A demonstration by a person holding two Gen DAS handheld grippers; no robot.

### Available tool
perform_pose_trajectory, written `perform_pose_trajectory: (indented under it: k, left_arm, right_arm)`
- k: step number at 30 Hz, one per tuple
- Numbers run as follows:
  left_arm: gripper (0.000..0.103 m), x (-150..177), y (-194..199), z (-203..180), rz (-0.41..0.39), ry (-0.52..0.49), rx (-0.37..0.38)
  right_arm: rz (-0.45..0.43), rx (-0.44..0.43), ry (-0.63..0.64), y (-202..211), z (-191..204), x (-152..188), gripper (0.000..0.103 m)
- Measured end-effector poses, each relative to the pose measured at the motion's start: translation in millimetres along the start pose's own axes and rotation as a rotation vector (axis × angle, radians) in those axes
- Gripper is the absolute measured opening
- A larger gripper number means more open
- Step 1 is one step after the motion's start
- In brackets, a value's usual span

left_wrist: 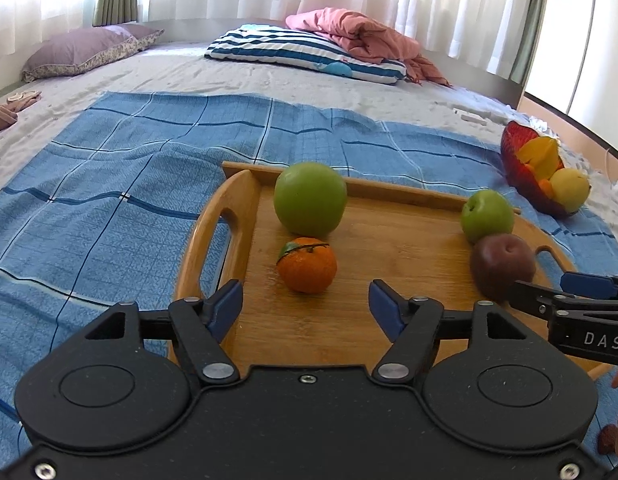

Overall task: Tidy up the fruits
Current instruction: 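Lower the mandarin and dark brown fruit onto the tray and open both tools, then withdraw both open tools from the tray toward the loose fruits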

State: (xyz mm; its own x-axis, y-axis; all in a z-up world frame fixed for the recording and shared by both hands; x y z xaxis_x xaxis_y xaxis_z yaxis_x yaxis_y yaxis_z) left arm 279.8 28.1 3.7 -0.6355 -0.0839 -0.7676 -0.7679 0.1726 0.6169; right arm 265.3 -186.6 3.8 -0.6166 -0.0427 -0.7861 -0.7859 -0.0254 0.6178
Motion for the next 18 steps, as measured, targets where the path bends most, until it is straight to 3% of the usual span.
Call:
perform_pose_trajectory:
  k: [18]
  left_arm:
    - [0.09, 26.8, 81.9, -33.6, -0.097, -0.055, 0.102]
  right_arm:
    - [-0.147, -0.018, 0.041, 71.8, 0.4, 23.3, 0.1]
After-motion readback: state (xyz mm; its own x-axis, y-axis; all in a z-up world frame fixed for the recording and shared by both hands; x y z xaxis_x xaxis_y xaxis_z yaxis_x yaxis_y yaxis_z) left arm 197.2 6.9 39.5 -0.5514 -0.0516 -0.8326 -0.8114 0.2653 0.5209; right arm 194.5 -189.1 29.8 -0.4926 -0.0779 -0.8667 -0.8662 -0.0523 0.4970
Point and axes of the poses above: each gripper's, at about its wrist camera, not at the fingertips, and y roughly against the way its jaws point, z to its left, x to its underside, the point moved 5 cm from there along -y, roughly the way its jaws point, and after that the axes turned 4 degrees about x, right-handed, at the moved point
